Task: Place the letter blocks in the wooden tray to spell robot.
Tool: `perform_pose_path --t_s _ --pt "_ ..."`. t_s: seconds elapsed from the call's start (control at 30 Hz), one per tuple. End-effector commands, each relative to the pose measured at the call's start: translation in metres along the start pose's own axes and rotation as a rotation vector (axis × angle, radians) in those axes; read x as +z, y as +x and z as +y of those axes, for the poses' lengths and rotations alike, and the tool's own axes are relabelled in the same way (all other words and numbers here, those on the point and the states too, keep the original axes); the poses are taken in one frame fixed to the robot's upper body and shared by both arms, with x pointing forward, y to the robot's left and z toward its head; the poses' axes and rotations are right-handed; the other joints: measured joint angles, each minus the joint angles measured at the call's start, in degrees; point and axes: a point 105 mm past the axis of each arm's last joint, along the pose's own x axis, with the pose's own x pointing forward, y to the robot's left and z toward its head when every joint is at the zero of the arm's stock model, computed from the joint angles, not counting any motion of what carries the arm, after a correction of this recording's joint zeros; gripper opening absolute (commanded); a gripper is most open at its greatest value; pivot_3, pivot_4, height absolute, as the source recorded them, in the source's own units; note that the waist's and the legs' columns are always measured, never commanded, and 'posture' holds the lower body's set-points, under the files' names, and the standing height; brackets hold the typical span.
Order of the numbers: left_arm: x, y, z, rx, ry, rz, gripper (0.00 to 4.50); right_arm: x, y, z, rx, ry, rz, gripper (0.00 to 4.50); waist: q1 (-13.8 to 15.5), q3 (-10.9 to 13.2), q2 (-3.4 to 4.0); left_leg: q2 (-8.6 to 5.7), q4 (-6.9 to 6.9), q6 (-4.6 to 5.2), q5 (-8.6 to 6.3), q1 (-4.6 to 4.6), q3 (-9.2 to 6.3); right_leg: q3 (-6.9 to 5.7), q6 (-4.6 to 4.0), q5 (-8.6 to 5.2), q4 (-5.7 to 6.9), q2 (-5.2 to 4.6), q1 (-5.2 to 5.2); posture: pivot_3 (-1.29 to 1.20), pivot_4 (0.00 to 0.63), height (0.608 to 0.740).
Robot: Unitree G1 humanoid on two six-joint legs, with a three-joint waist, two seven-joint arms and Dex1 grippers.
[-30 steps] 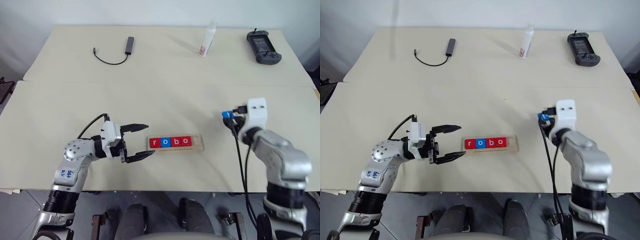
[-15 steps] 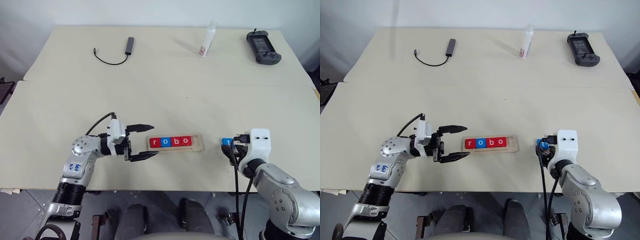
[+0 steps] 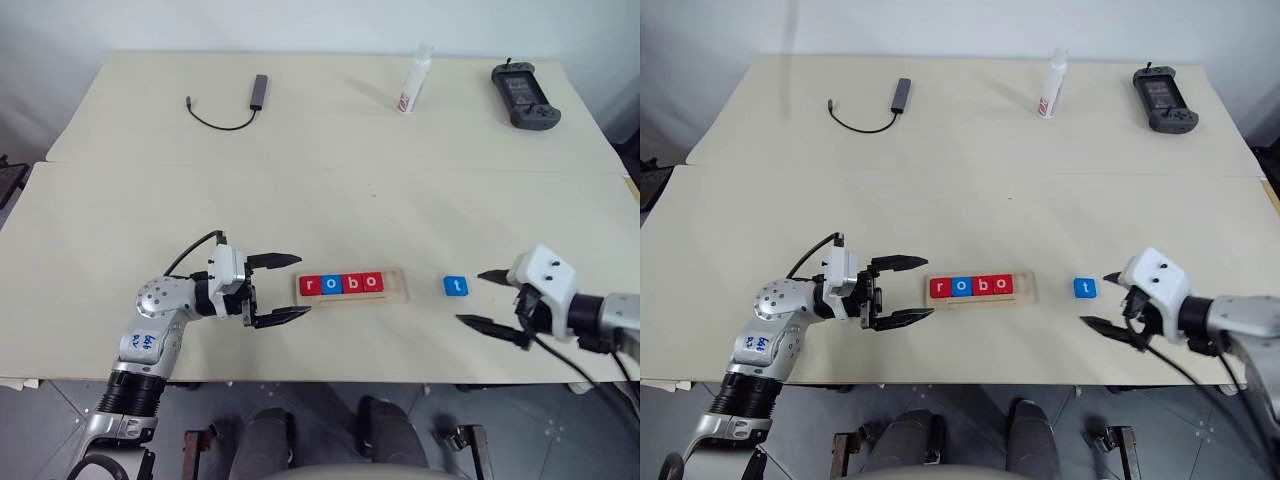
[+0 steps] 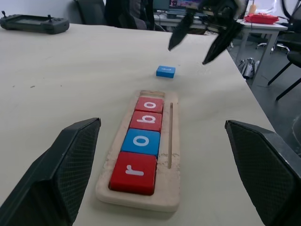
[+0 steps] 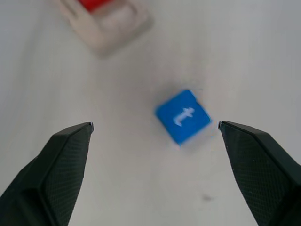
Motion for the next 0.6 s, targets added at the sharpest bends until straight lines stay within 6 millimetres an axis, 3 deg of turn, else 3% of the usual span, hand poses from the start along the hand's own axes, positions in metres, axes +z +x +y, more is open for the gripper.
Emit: perform_pose_path --t_s 0.03,0.17,0.33,0.43,0.6 --pt "0.007 -0.002 -0.002 0.004 0.045 -0.012 4.50 -0.004 0.003 -0.011 0.085 -0.086 -0.014 4.47 0.0 0.0 0.00 0.00 0.00 -0.01 0.00 -0.01 0.00 -0.01 0.00 0.00 -0.01 0.00 -0.01 0.00 0.150 0.740" --pt "0.009 -0.002 -0.006 0.002 0.049 -0.012 4.50 -0.011 0.012 -0.030 0.122 -0.109 0.014 4.47 0.0 0.0 0.01 0.00 0.03 -0.02 0.01 -0.04 0.00 -0.05 0.00 0.00 -0.02 -0.01 -0.01 0.00 0.150 0.740" --pt "0.011 -0.005 -0.008 0.022 0.058 -0.005 4.50 -0.015 0.028 -0.036 0.182 -0.102 0.032 4.47 0.2 0.0 0.01 0.02 0.06 -0.04 0.02 -0.08 -0.06 -0.14 0.00 0.00 -0.05 -0.01 0.02 0.00 0.150 0.740" --pt "0.012 -0.007 -0.009 0.033 0.057 -0.002 4.50 -0.017 0.030 -0.034 0.224 -0.087 0.041 3.85 0.1 0.0 0.01 0.02 0.06 -0.05 0.03 -0.08 -0.07 -0.16 0.01 0.00 -0.05 -0.01 0.02 0.00 0.150 0.740" --pt "0.014 -0.009 -0.010 0.042 0.058 0.005 4.50 -0.015 0.035 -0.033 0.247 -0.093 0.032 2.17 0.2 0.0 0.02 0.03 0.07 -0.07 0.03 -0.08 -0.12 -0.20 0.00 0.00 -0.05 -0.01 0.06 0.00 0.150 0.740"
